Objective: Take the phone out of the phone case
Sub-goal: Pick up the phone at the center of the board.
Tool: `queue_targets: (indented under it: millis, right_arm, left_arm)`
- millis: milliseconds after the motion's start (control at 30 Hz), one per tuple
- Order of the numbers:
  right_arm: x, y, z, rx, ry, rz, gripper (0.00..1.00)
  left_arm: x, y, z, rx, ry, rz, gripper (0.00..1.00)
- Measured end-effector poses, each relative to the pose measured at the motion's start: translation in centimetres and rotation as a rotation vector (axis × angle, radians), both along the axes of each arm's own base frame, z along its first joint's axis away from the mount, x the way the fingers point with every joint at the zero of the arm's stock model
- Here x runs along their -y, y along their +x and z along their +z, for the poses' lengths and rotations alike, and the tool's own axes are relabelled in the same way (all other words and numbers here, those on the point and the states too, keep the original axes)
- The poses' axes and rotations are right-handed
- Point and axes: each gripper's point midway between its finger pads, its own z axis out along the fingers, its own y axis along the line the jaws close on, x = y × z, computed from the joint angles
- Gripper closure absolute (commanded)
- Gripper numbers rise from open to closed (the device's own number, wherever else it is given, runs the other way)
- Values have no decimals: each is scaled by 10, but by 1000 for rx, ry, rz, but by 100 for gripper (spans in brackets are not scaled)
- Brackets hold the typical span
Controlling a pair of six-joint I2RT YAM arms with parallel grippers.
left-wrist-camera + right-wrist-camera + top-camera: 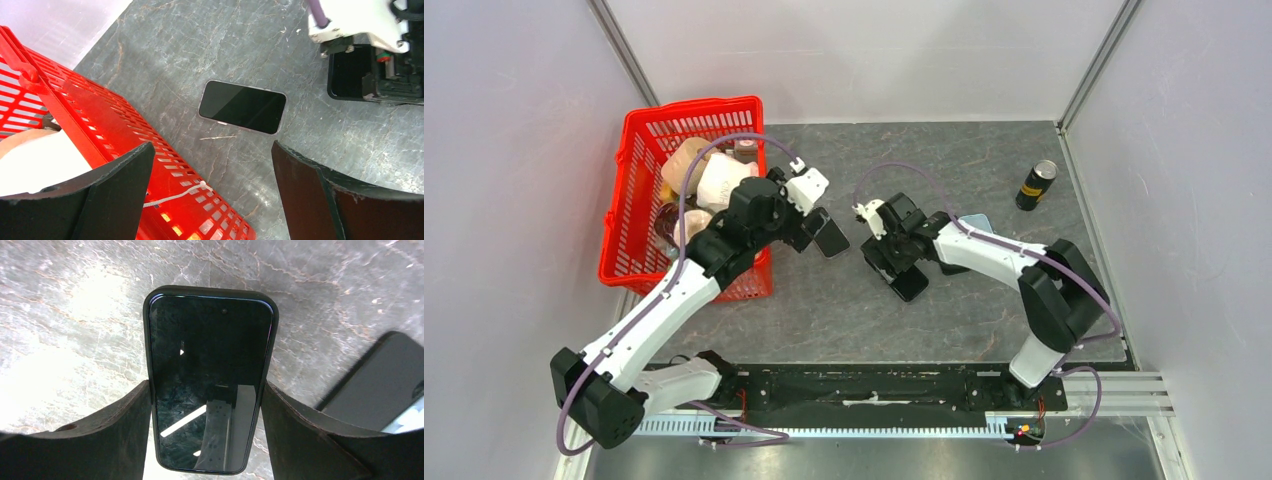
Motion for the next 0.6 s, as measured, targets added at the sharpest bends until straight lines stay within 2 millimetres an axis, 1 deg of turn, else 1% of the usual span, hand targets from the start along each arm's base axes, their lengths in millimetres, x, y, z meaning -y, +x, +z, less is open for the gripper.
queue_targets:
  millis: [100,167,300,367,467,533,600]
  right_arm:
    - [1,1,19,41,18,22,100]
    - [1,0,34,65,33,43,99]
    - [-5,2,78,137,91,102,96]
    - [-10,4,107,189,136,136,96]
    - [-15,2,143,252,193,184,96]
    - [-18,0,164,290,227,213,96]
    - [-19,-2,177,310,246,233,96]
  left_arm:
    - [-2,1,2,-34,-57,1,7]
    - [-3,4,8,-51,-102,4,7]
    - [-1,12,32,-99,-227,-13,9]
    - [7,15,47,-133,-300,-47,10]
    - [25,12,59,-204,-391,-116,13]
    - [39,8,59,-277,-447,-159,15]
    - [51,5,53,-359,-490,-189,16]
